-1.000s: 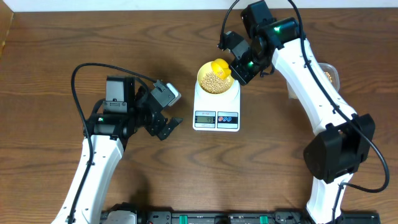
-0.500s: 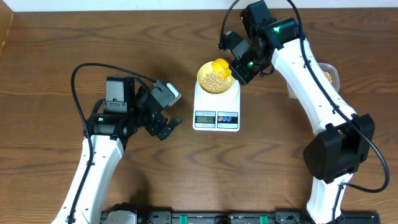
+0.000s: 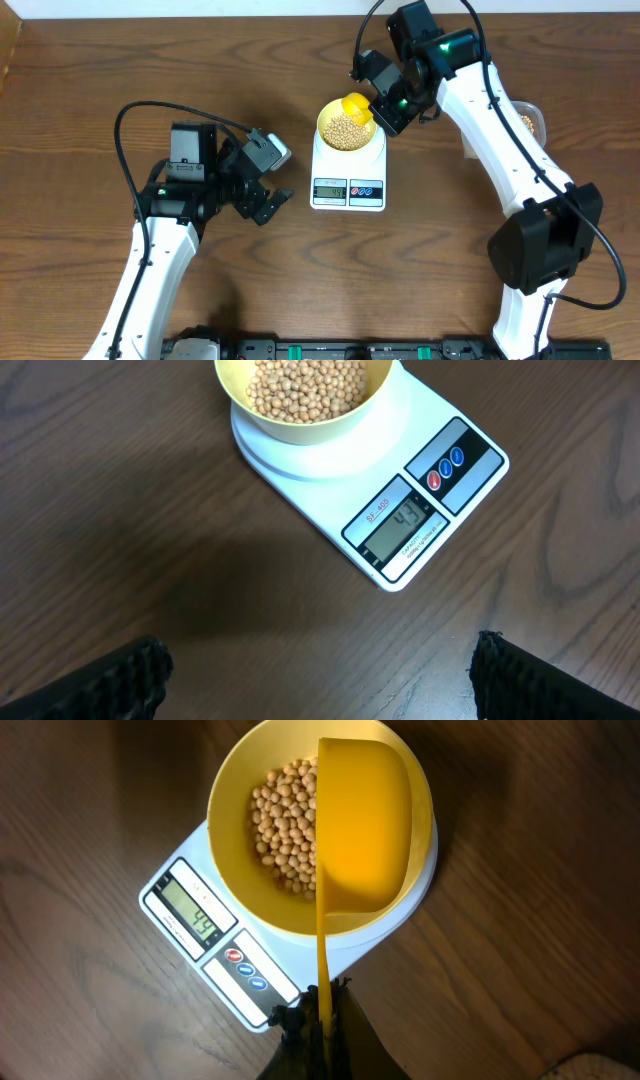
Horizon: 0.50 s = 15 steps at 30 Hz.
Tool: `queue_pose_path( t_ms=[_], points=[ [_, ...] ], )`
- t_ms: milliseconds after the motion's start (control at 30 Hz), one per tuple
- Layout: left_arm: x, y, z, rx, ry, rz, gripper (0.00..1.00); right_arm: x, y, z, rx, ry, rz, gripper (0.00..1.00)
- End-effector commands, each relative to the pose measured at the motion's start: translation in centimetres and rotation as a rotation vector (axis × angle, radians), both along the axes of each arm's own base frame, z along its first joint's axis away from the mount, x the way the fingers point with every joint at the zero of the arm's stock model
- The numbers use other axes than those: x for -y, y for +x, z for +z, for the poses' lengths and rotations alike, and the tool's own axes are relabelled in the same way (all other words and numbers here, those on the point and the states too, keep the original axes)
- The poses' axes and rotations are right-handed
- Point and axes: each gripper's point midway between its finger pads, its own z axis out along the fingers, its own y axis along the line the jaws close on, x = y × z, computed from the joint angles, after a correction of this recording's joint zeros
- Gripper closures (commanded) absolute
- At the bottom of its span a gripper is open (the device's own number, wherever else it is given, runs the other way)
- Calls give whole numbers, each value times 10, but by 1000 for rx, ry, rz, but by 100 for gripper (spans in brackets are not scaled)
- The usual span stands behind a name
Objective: Scoop item into bowl and weigh 50g on scale
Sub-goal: 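Shake the tilted scoop over the bowl to add soybeans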
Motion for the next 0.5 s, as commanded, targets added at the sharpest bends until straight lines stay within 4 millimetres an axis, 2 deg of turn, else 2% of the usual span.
queue_pose_path(
  t_ms=[0, 200, 467],
  points=[
    [-2, 1, -2, 3, 13, -7, 3, -5, -3, 13, 22, 35, 25, 99],
    [-2, 1, -2, 3, 13, -7, 2, -6, -3, 18, -13, 121, 18, 99],
    [-2, 1, -2, 3, 13, -7, 2, -4, -2, 19, -25, 143, 2, 99]
  ],
)
